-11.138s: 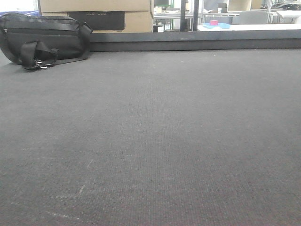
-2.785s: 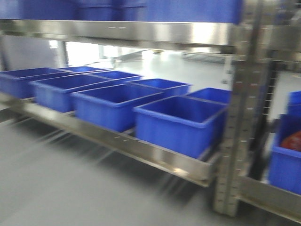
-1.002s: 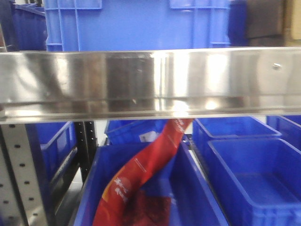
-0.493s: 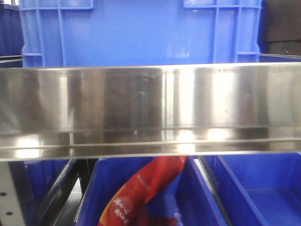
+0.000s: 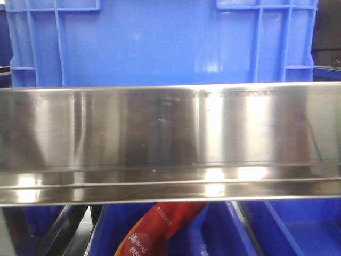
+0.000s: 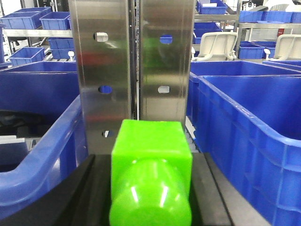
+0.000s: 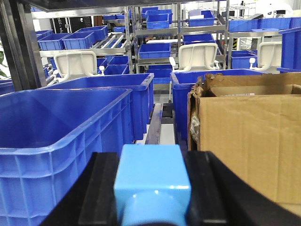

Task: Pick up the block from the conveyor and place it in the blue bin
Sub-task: 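Move both held blocks over the blue bins on the shelf, then open the left gripper to drop the green block into a blue bin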

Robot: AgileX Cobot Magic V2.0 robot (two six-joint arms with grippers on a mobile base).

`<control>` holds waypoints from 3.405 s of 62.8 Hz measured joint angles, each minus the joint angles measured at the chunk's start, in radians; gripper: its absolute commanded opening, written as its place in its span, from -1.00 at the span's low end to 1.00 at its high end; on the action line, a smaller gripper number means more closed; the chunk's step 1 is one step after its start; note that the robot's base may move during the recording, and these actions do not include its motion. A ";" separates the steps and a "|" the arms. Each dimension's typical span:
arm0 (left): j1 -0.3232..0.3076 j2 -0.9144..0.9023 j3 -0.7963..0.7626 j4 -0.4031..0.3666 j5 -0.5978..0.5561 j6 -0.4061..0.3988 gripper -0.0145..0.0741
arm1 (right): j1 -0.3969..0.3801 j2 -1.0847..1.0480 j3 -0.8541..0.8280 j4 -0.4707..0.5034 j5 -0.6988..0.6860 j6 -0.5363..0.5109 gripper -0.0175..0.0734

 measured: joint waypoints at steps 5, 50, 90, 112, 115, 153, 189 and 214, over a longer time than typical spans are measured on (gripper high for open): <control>0.000 0.000 0.000 0.000 0.000 0.000 -0.92 | 0.000 0.000 0.000 0.000 0.000 -0.002 -0.97; 0.000 0.004 0.001 -0.019 -0.117 0.000 -0.92 | 0.000 0.000 0.000 0.000 -0.079 -0.002 -0.97; -0.184 0.373 -0.294 -0.265 -0.032 0.120 -0.92 | 0.000 0.320 -0.190 0.051 -0.200 0.000 -0.97; -0.473 0.591 -0.358 -0.244 -0.221 0.126 -0.92 | 0.314 0.550 -0.299 0.051 -0.296 0.000 -0.97; -0.502 0.637 -0.384 -0.237 -0.229 0.126 -0.92 | 0.367 0.589 -0.310 0.051 -0.322 0.000 -0.97; -0.570 0.970 -0.541 -0.224 -0.234 0.128 -0.59 | 0.489 0.958 -0.362 0.137 -0.541 0.000 -0.33; -0.570 0.945 -0.541 -0.224 -0.227 0.128 -0.18 | 0.455 0.901 -0.402 0.161 -0.469 0.000 0.24; -0.540 0.840 -0.544 -0.188 -0.225 0.128 -0.92 | 0.388 0.802 -0.417 0.084 -0.337 0.000 -0.97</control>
